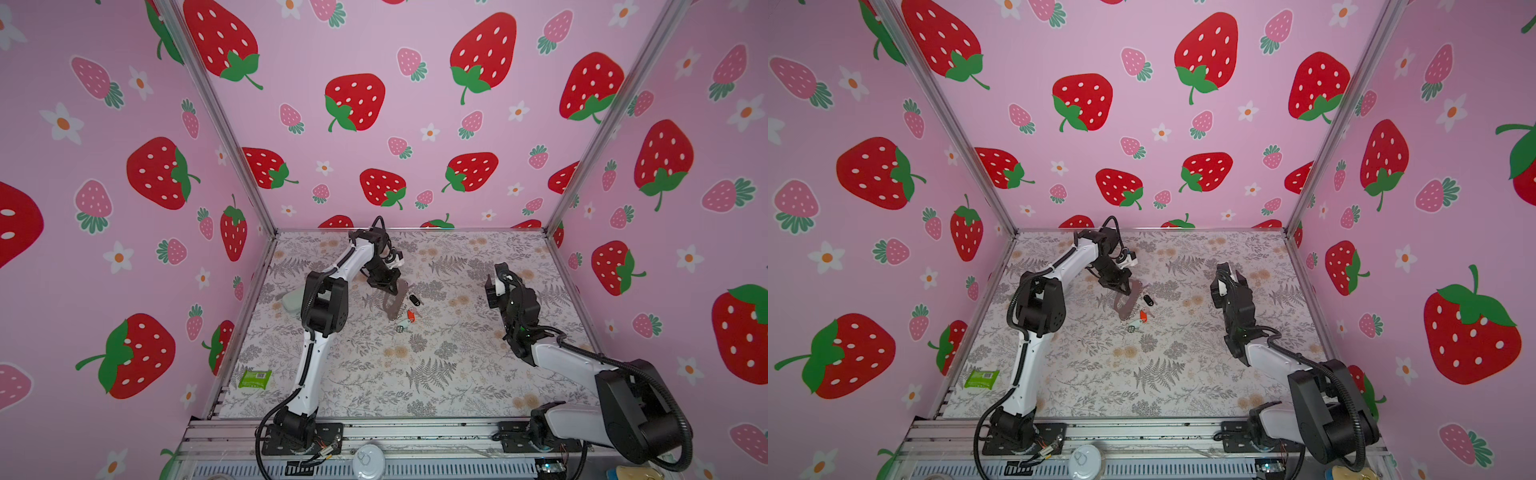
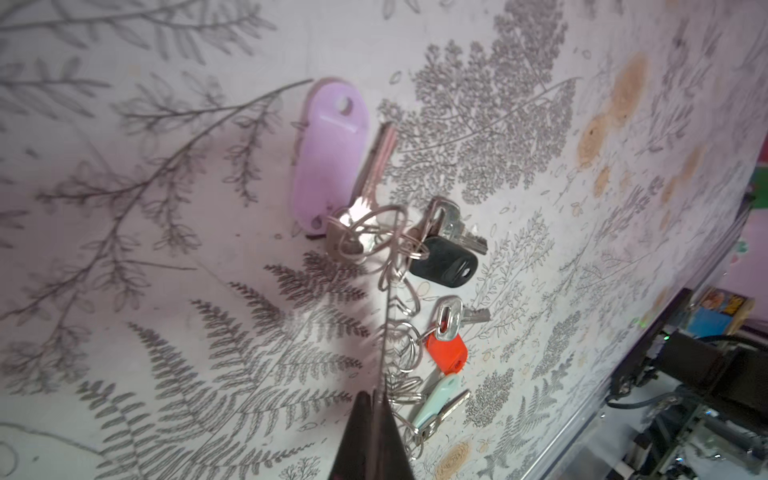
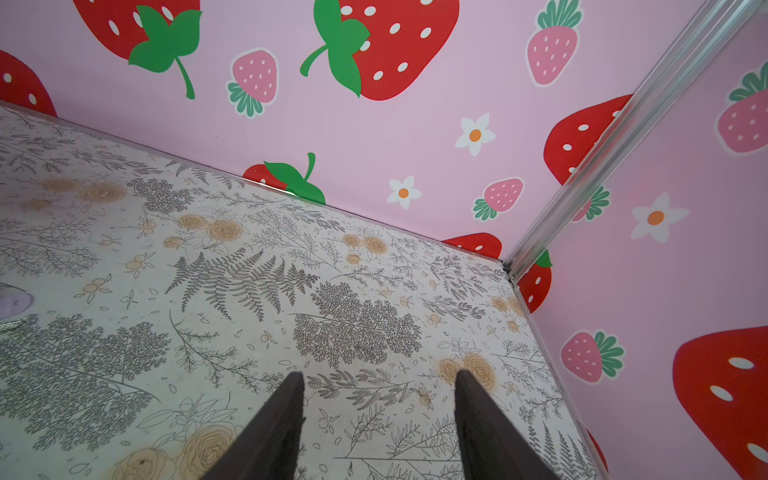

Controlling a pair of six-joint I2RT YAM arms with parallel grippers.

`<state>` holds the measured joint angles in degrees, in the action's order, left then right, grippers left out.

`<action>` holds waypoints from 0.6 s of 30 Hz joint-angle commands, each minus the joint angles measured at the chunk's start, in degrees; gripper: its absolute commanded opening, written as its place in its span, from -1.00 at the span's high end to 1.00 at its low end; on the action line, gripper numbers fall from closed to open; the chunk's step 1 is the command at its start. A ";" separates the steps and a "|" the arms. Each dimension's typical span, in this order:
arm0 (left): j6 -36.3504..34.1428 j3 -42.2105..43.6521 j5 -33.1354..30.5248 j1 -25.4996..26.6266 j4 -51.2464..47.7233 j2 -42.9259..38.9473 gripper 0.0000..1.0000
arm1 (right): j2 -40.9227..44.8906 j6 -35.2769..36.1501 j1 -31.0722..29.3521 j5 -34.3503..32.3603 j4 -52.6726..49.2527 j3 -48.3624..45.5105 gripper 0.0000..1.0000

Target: Put the keys on the keyring

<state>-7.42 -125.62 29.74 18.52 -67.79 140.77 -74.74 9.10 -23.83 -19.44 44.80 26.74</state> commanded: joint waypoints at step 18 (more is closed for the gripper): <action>12.22 30.40 -14.33 -5.25 24.63 -28.46 0.01 | 11.98 -1.60 6.14 2.91 -1.09 -8.37 -0.71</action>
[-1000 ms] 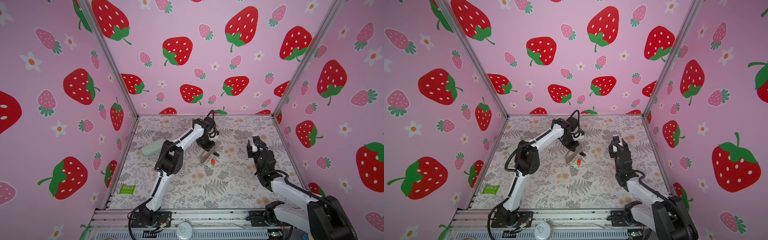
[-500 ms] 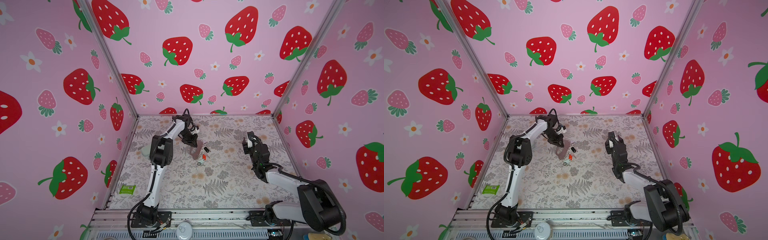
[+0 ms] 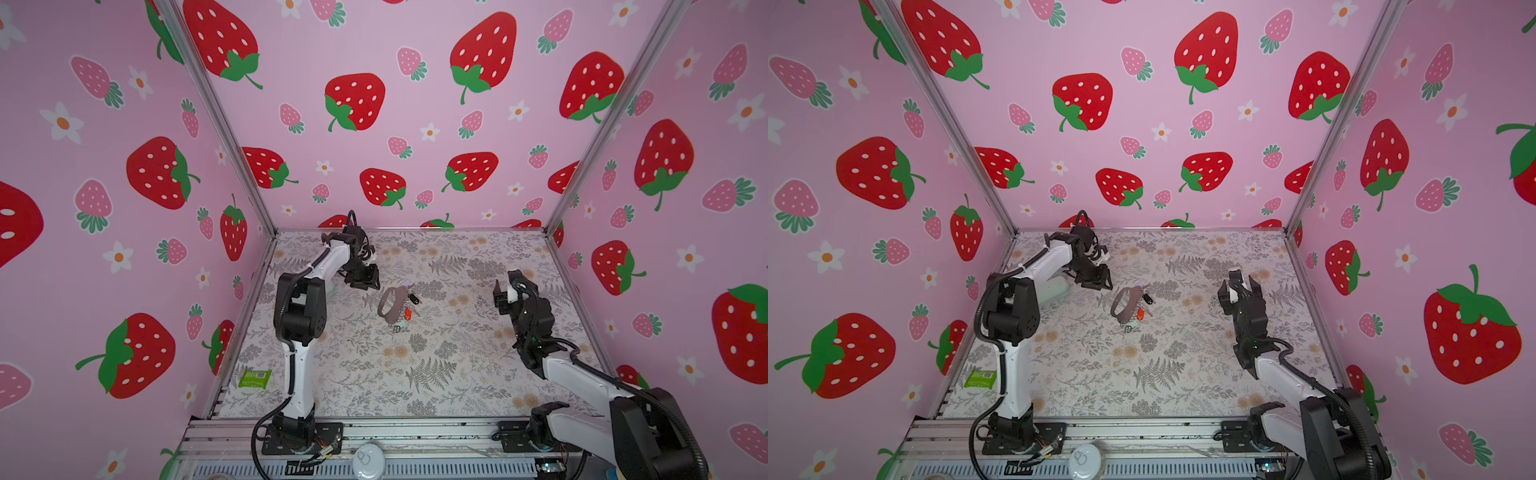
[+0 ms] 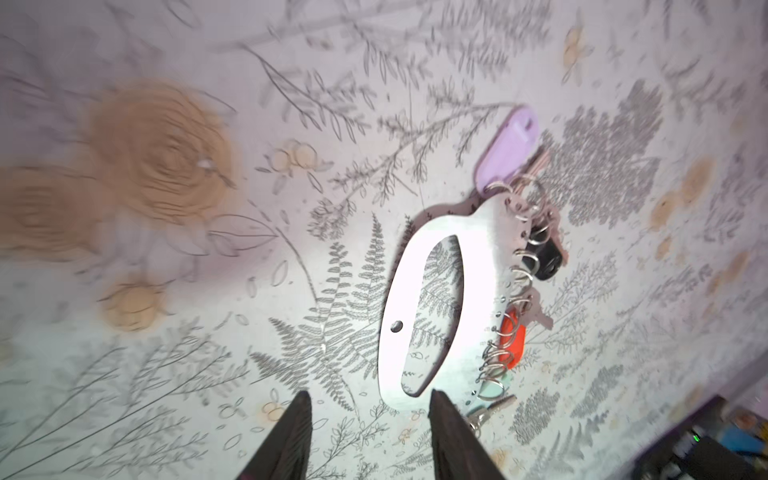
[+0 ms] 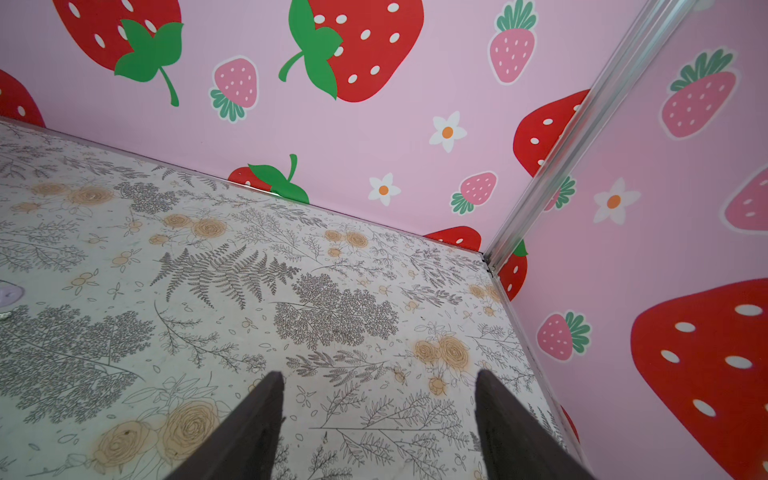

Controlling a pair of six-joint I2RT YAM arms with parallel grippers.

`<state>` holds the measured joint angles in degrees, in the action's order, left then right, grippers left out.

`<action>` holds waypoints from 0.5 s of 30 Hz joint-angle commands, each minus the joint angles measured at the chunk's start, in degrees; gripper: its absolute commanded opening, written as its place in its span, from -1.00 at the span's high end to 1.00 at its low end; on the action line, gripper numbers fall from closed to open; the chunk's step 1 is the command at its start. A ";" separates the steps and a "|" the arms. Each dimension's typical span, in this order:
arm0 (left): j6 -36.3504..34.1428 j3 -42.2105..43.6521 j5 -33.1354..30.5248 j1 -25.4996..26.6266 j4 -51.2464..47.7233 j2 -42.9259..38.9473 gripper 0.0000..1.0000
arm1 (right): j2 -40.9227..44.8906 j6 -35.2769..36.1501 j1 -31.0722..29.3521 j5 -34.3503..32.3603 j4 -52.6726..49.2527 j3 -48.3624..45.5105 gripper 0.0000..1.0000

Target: Put the keys on the keyring

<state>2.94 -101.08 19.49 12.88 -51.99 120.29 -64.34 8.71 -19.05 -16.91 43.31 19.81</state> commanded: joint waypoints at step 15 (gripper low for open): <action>2.20 29.21 -9.47 8.30 32.43 -22.39 -0.36 | -1.94 -4.89 4.94 5.92 6.95 -3.36 -0.99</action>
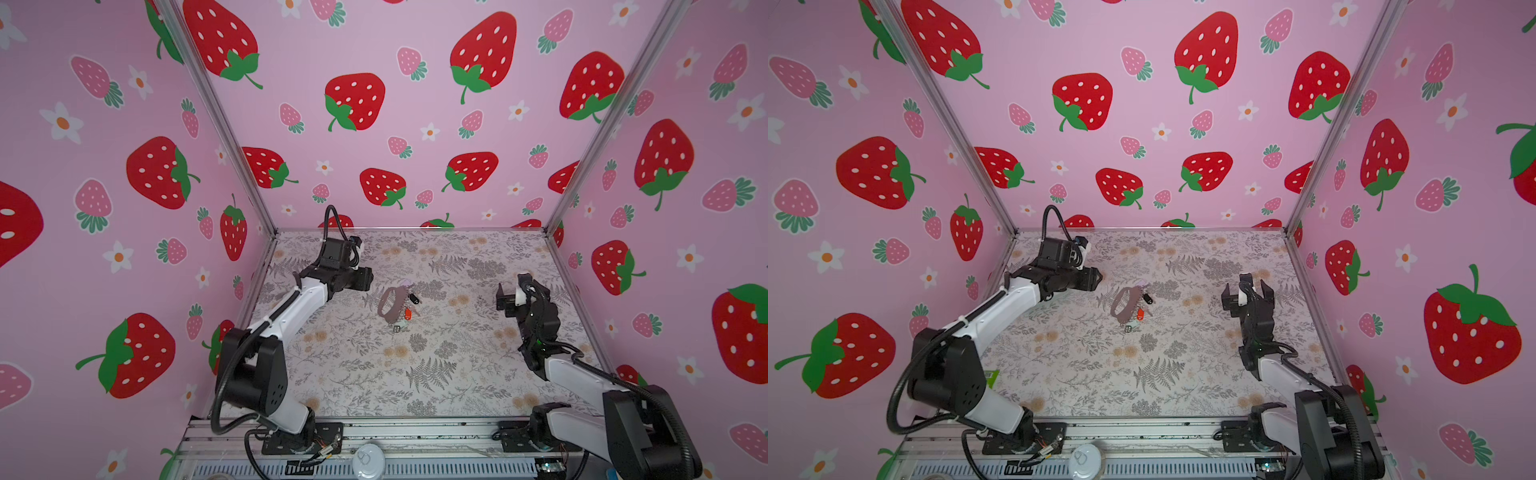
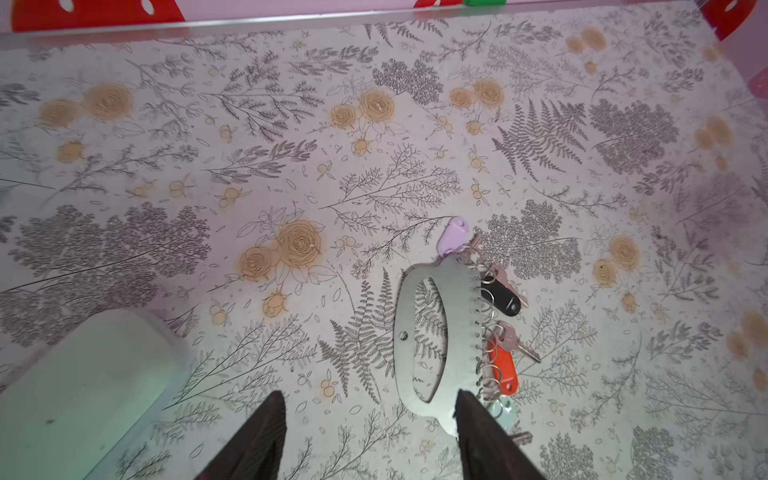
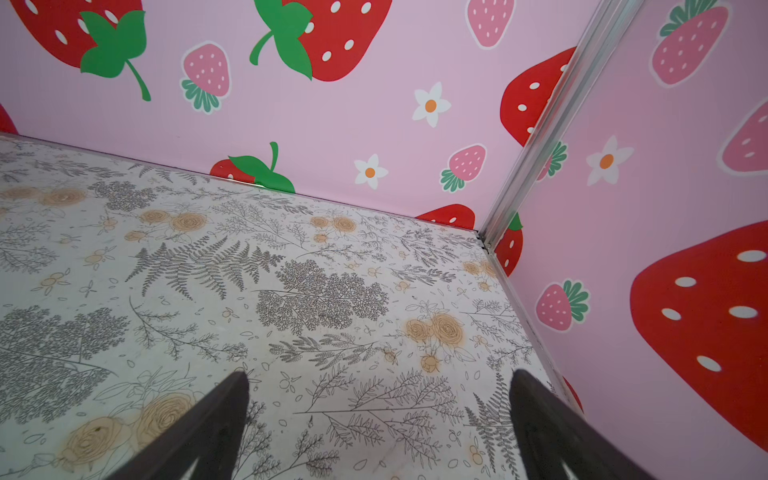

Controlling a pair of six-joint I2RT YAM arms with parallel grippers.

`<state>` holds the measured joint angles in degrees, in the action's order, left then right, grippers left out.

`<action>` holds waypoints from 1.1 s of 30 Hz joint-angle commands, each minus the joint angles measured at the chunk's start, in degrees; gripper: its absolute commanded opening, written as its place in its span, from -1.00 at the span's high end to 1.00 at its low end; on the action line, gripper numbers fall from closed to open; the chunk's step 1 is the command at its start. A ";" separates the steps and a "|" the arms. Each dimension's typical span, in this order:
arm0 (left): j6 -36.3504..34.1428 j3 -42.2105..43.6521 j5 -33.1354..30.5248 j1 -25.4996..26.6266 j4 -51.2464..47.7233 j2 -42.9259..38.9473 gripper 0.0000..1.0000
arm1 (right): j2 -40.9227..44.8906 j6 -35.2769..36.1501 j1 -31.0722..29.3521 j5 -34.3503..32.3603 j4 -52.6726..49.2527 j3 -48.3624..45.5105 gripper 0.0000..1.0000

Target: Put the keys on the keyring

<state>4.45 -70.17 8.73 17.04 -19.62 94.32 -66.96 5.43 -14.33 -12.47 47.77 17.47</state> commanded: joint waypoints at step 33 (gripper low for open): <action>-13.77 46.29 -24.84 -3.23 57.48 -20.95 -0.66 | -21.56 -0.04 7.75 18.57 32.78 -8.35 -0.99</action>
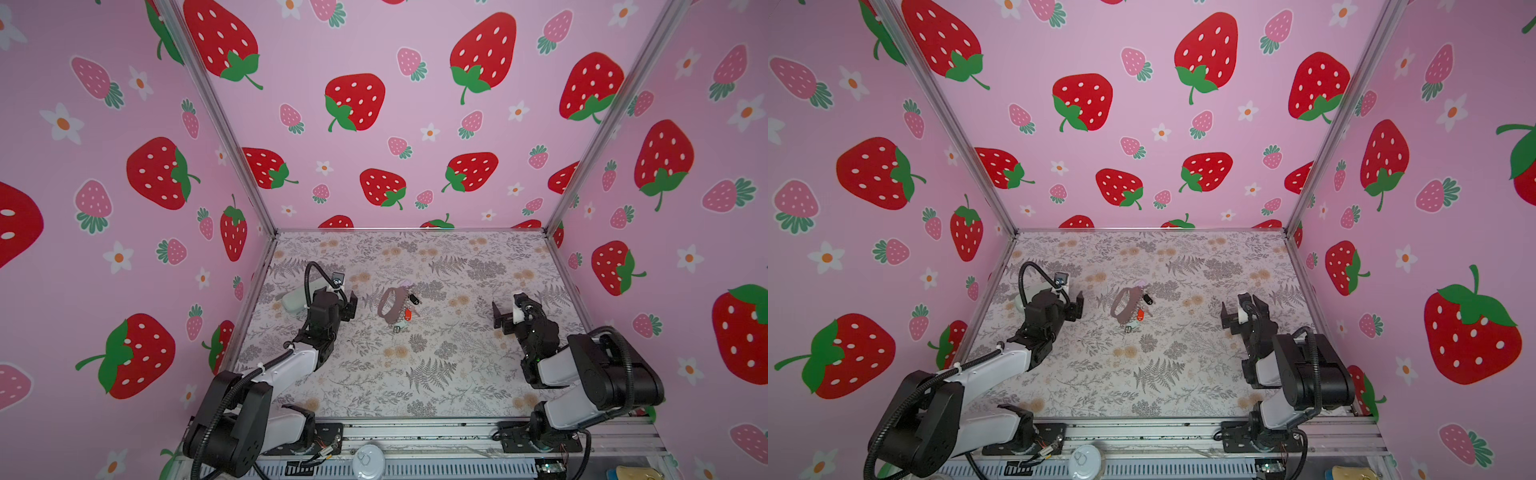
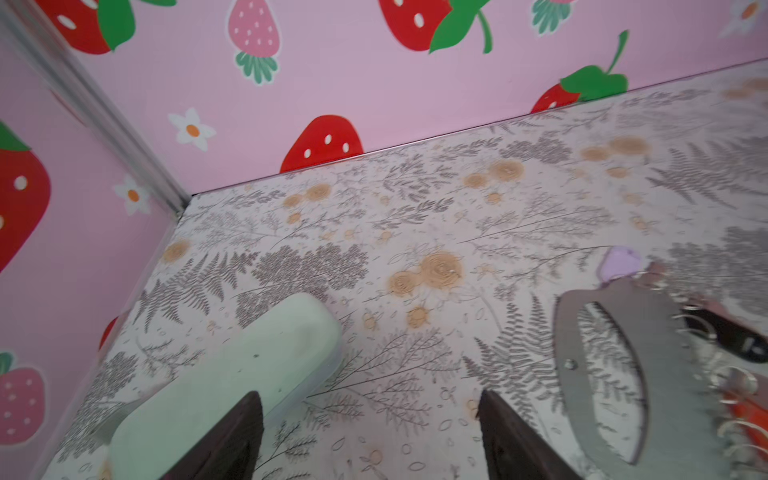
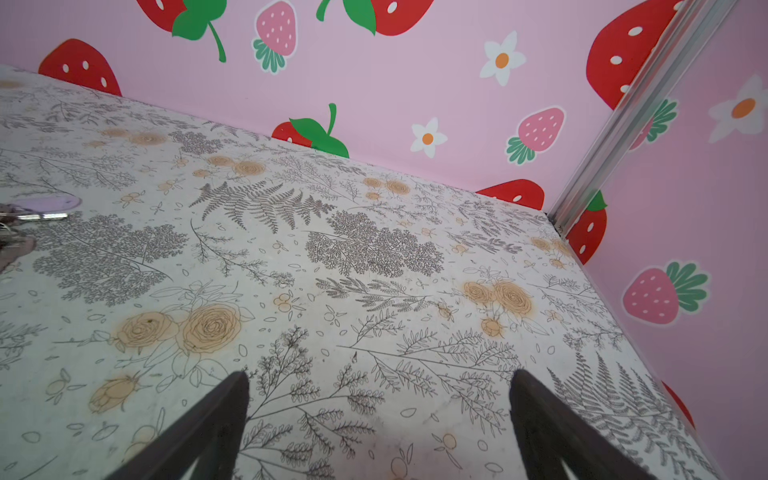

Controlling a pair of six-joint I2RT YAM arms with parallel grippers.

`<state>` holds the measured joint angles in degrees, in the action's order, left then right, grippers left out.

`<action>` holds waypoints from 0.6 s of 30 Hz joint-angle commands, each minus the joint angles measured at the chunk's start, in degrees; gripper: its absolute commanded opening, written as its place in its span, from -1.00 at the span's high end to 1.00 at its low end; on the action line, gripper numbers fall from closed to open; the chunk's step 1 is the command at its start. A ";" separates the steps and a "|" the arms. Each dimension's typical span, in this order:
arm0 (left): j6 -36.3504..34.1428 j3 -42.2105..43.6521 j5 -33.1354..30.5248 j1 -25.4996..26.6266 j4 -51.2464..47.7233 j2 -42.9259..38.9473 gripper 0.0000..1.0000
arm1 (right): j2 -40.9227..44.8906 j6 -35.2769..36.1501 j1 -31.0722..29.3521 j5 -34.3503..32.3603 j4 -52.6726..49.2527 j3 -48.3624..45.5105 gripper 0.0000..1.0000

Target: Put the keys on the keyring

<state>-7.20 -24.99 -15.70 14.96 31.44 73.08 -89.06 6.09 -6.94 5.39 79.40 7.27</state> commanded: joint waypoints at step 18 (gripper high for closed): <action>5.14 6.04 12.34 -12.06 24.36 14.08 -0.73 | -0.50 -2.57 0.46 -3.54 -4.64 6.03 -0.99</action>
<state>-2.63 -17.89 -5.93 3.25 50.85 86.91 -89.23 4.34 -6.83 2.39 74.59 12.82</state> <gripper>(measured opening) 0.863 0.994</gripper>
